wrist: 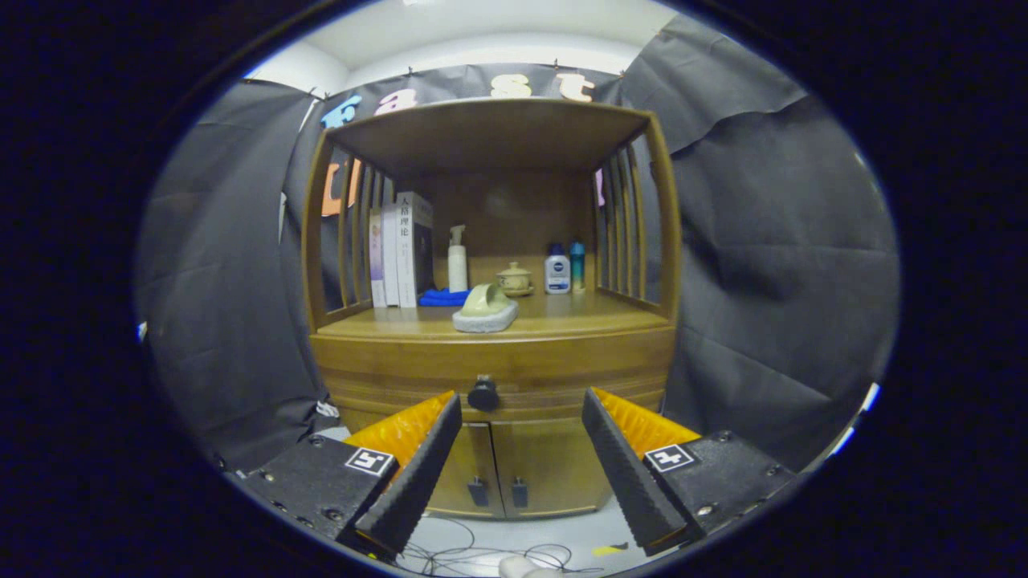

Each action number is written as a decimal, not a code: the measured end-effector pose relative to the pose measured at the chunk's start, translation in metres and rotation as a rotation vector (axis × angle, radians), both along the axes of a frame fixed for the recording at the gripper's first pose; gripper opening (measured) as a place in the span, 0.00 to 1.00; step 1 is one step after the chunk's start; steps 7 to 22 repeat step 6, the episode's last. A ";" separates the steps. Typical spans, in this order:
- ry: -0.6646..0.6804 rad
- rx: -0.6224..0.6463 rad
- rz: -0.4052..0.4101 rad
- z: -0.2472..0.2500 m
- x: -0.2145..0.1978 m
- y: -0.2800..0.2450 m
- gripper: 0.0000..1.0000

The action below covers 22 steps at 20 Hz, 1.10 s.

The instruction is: Pull open the drawer, take out the items inside it, and place them on the countertop above the cabinet.

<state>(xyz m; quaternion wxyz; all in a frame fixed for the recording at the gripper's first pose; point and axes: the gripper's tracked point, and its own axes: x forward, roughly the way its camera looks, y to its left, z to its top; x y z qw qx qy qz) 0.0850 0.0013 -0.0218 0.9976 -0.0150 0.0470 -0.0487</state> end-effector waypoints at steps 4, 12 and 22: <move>-0.037 0.027 -0.062 0.003 -0.086 -0.027 0.99; -0.066 0.042 -0.089 0.006 -0.107 -0.036 0.99; -0.066 0.042 -0.089 0.006 -0.107 -0.036 0.99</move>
